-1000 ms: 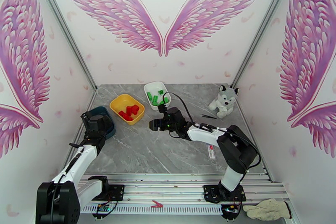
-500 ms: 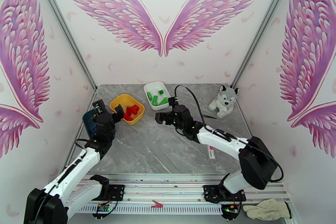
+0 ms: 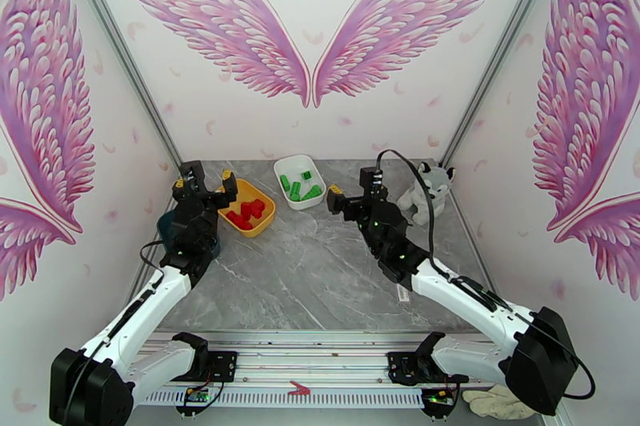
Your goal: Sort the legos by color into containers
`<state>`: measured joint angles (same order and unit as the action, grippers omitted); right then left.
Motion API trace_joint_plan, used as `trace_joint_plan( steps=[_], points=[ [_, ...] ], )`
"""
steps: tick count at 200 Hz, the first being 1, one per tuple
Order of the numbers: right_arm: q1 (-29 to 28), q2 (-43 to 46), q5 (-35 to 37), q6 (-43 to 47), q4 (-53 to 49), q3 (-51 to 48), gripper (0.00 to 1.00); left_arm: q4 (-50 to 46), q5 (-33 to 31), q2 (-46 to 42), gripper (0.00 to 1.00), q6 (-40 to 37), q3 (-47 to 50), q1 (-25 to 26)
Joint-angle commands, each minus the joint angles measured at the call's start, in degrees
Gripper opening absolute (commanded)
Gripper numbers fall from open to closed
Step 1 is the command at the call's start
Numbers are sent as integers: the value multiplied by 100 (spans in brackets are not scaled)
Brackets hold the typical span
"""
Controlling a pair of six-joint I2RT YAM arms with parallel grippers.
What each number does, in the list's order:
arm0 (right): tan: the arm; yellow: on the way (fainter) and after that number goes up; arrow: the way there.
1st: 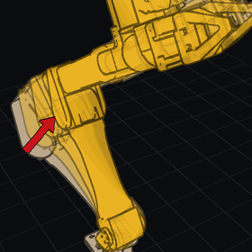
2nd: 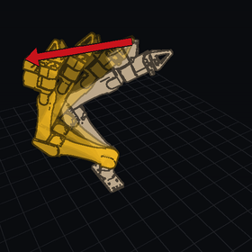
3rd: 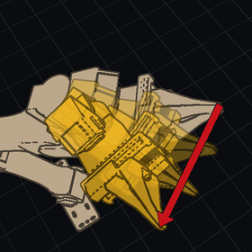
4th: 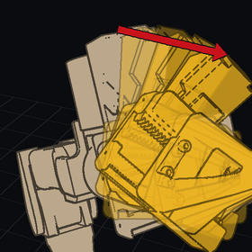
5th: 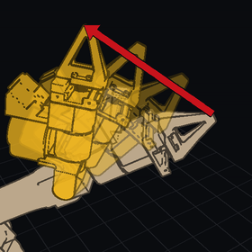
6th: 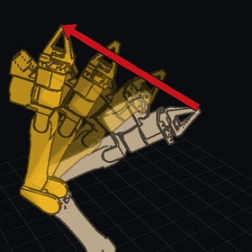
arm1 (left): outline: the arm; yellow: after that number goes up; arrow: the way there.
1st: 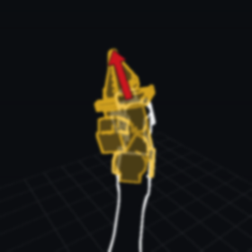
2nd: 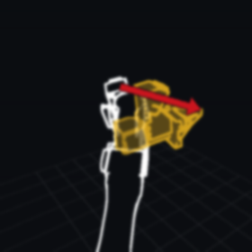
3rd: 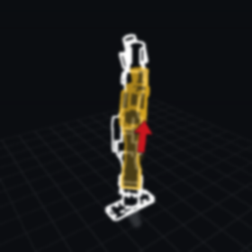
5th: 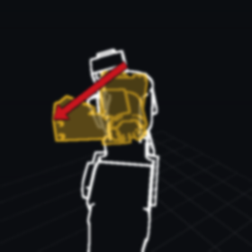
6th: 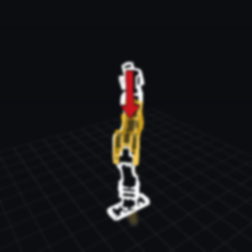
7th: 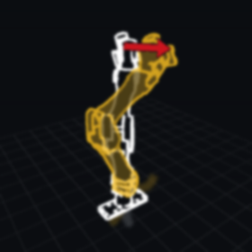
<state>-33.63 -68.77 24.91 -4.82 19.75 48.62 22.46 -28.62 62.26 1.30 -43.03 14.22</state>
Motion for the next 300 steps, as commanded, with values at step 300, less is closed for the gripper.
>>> trace_joint_plan(
  steps=[300],
  points=[
    [2633, -2048, -1092, 456, 3195, -2664, 99, 3083, 729, 2570, 99, 72, 2222, -1176]
  ],
)
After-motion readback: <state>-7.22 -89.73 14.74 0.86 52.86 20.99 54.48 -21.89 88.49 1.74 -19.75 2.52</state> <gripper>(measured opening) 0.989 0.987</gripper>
